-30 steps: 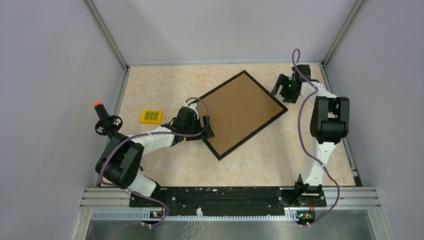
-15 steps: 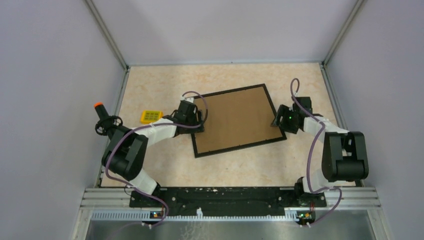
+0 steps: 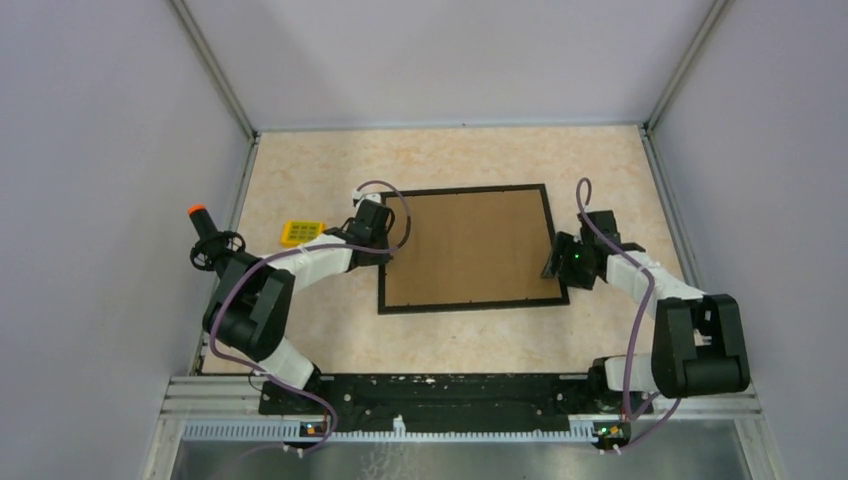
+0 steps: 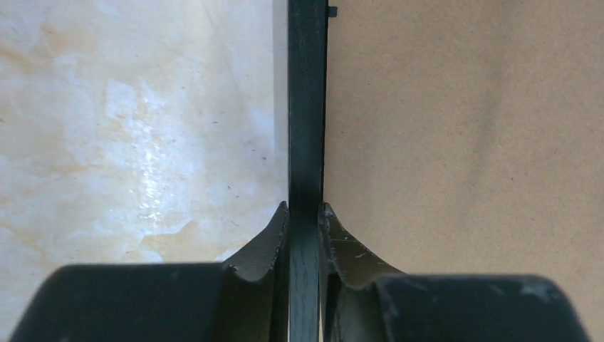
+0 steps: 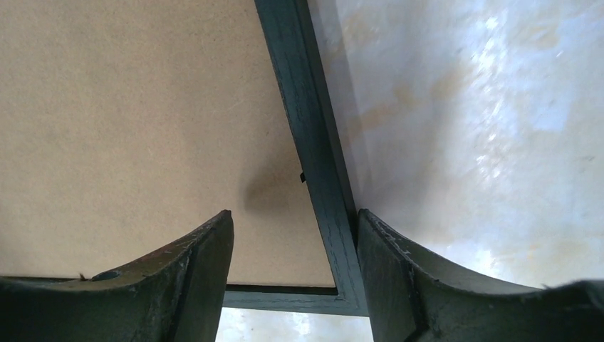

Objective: Put the photo into the frame
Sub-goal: Adjust the photo frame at the center of the board, then install the photo frame at the center of the board.

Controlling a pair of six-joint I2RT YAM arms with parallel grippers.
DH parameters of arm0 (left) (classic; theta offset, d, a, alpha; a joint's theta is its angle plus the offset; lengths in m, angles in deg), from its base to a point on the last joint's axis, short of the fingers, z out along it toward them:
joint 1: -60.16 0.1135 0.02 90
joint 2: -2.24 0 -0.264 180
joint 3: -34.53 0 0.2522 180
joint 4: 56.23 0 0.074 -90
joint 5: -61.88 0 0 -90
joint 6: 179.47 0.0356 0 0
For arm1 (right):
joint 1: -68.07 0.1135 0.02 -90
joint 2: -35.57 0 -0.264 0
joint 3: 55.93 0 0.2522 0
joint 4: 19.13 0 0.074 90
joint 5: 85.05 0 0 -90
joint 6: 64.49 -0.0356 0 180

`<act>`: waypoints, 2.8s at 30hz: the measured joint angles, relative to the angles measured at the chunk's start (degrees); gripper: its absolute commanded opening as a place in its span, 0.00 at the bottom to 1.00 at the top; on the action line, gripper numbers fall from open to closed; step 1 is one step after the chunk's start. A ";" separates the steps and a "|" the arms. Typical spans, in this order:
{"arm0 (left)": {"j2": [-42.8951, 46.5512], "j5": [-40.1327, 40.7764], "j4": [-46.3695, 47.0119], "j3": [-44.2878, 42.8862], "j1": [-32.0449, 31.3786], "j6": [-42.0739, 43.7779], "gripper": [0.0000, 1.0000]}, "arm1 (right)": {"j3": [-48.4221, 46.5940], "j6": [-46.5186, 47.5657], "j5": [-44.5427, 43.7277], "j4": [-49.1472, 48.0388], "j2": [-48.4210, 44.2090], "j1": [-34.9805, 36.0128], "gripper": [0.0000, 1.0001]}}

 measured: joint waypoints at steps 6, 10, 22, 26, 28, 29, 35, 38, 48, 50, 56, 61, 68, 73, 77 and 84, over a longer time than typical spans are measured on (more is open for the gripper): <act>-1.77 2.67 -2.75 -2.84 0.02 1.55 0.00 | 3.50 -2.21 -1.44 1.18 -4.70 2.86 0.58; -3.06 2.38 -4.22 -4.68 0.07 2.05 0.00 | 2.54 -2.82 -2.19 3.28 -4.68 0.63 0.49; -3.87 -5.75 -1.40 -4.85 2.47 2.10 0.00 | -1.38 -1.49 4.70 -0.09 -2.38 -6.67 0.39; -3.91 -6.25 -1.11 -4.81 2.60 2.12 0.00 | -1.44 -1.95 4.44 -1.70 -0.28 -9.18 0.37; -3.91 -6.29 -1.05 -4.74 2.62 2.12 0.00 | -2.12 -1.92 4.02 -2.01 2.05 -9.90 0.31; -3.91 -6.36 -1.03 -4.72 2.64 2.12 0.00 | -2.54 -1.92 3.91 -2.27 3.37 -9.99 0.29; -3.91 -6.47 -0.92 -4.68 2.71 2.12 0.00 | -2.84 -1.88 3.04 -2.97 4.92 -9.97 0.25; -3.89 -6.47 -0.87 -4.66 2.71 2.12 0.00 | -2.84 -1.77 2.91 -3.10 4.90 -10.12 0.25; -3.89 -6.67 -0.81 -4.59 2.82 2.12 0.00 | -2.78 -1.22 2.99 -3.65 4.90 -10.58 0.21; -3.89 -6.71 -0.81 -4.59 2.82 2.12 0.00 | -2.78 -0.87 3.26 -3.78 4.90 -10.58 0.21; -3.89 -6.86 -0.81 -4.59 2.86 2.14 0.00 | -1.95 -0.92 4.26 -5.38 5.03 -10.23 0.20; -3.89 -6.91 -0.79 -4.59 2.91 2.14 0.00 | -0.52 -0.94 3.04 -6.88 3.76 -9.29 0.20; -3.89 -6.93 -0.79 -4.59 2.91 2.14 0.00 | -0.70 -1.36 2.10 -6.38 3.48 -9.49 0.21; -3.89 -6.95 -0.76 -4.59 2.91 2.14 0.00 | -1.46 -1.03 1.31 -4.00 3.21 -9.49 0.20; -3.89 -6.99 -0.76 -4.59 2.91 2.16 0.00 | -1.46 -0.37 1.03 -3.10 2.84 -9.49 0.20; -3.87 -7.04 -0.59 -4.48 2.93 2.29 0.00 | -3.23 1.03 0.83 -1.97 4.46 -8.02 0.19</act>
